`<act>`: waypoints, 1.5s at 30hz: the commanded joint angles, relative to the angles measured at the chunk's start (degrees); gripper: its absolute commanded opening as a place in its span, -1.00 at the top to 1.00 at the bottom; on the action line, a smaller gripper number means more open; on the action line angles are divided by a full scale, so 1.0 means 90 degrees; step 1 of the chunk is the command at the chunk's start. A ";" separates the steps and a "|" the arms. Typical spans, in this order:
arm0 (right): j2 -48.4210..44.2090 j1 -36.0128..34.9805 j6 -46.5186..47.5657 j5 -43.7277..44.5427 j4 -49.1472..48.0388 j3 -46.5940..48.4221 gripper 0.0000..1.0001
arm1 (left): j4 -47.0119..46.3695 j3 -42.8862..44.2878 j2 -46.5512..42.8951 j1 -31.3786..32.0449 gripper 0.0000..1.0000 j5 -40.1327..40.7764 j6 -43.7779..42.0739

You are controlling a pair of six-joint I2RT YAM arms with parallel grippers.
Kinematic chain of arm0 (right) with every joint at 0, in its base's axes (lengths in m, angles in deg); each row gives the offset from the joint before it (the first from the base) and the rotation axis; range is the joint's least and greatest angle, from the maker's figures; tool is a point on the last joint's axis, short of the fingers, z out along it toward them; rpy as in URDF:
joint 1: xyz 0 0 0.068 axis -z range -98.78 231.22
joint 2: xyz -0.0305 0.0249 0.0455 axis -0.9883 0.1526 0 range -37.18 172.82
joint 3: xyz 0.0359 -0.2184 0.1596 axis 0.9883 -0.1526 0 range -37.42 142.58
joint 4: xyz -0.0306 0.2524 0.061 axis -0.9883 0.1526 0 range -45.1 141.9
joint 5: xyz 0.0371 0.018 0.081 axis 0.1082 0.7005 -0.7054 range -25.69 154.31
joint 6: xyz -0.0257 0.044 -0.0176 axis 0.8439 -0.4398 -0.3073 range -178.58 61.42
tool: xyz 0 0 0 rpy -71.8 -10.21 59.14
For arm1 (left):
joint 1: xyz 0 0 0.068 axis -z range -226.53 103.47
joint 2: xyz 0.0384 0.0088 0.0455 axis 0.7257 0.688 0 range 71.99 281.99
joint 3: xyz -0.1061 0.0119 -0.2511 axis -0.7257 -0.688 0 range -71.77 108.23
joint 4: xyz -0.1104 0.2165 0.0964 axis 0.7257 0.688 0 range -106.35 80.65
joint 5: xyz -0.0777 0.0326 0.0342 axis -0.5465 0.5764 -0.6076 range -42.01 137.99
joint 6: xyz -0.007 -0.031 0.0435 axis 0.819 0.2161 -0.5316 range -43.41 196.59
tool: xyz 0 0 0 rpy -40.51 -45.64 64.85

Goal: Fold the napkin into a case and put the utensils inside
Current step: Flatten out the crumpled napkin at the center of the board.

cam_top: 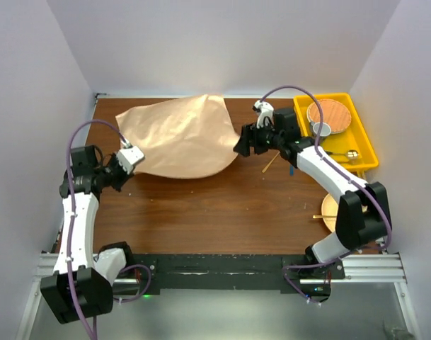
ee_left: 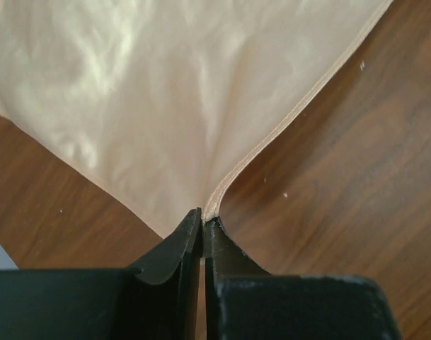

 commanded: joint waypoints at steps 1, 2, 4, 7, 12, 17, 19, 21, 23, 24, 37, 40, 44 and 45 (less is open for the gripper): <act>-0.0793 -0.0023 0.0877 -0.0432 0.1701 0.0025 -0.91 | 0.1348 -0.0173 -0.0217 -0.0070 0.58 0.0552 -0.1390; -0.1045 -0.0023 0.1033 -0.0423 0.1896 0.0035 -0.96 | 0.1844 -0.0163 -0.0256 -0.0225 0.49 0.0525 -0.1701; -0.1242 0.0025 0.1462 -0.0519 0.2259 0.0190 -0.96 | 0.2227 -0.0076 -0.0383 -0.0421 0.09 0.0340 -0.1889; -0.1030 0.0055 0.1922 -0.0754 0.2659 0.0774 -0.97 | 0.2581 0.0138 -0.0530 -0.0461 -0.25 0.0145 -0.1881; 0.0665 0.0035 0.2451 -0.1329 0.3205 0.2218 -0.83 | 0.2006 0.0617 0.0094 -0.0461 -0.45 -0.0129 -0.0778; 0.2154 -0.0286 0.2899 -0.1087 0.3851 0.3344 -0.37 | 0.1079 0.0716 0.0875 -0.0461 -0.43 -0.0032 0.0646; 0.2563 -0.0432 0.3037 -0.0892 0.3881 0.3511 -0.25 | 0.0863 0.0638 0.1158 -0.0461 -0.40 0.0133 0.0970; 0.2799 -0.0540 0.3066 -0.0794 0.3783 0.3599 -0.15 | 0.0619 0.0570 0.1354 -0.0451 -0.35 0.0260 0.1439; 0.3053 -0.0716 0.3066 -0.0657 0.3618 0.3609 -0.04 | 0.0433 0.0540 0.1628 -0.0461 -0.33 0.0426 0.1771; 0.3131 -0.0765 0.3076 -0.0618 0.3588 0.3609 -0.02 | 0.0355 0.0492 0.1802 -0.0461 -0.34 0.0543 0.1869; 0.4040 -0.1107 0.2861 -0.0189 0.3226 0.3531 0.55 | -0.0515 0.0374 0.3337 -0.0461 -0.20 0.1530 0.2261; 0.4099 -0.1098 0.2851 -0.0100 0.3275 0.3482 0.56 | -0.0350 0.0403 0.3562 -0.0461 -0.10 0.1453 0.2125; 0.4147 -0.1107 0.2754 0.0036 0.3314 0.3414 0.57 | 0.0002 0.0374 0.3562 -0.0451 0.08 0.1277 0.1910; 0.4196 -0.1098 0.2705 0.0172 0.3314 0.3414 0.61 | 0.0051 0.0335 0.3543 -0.0461 0.09 0.1325 0.1870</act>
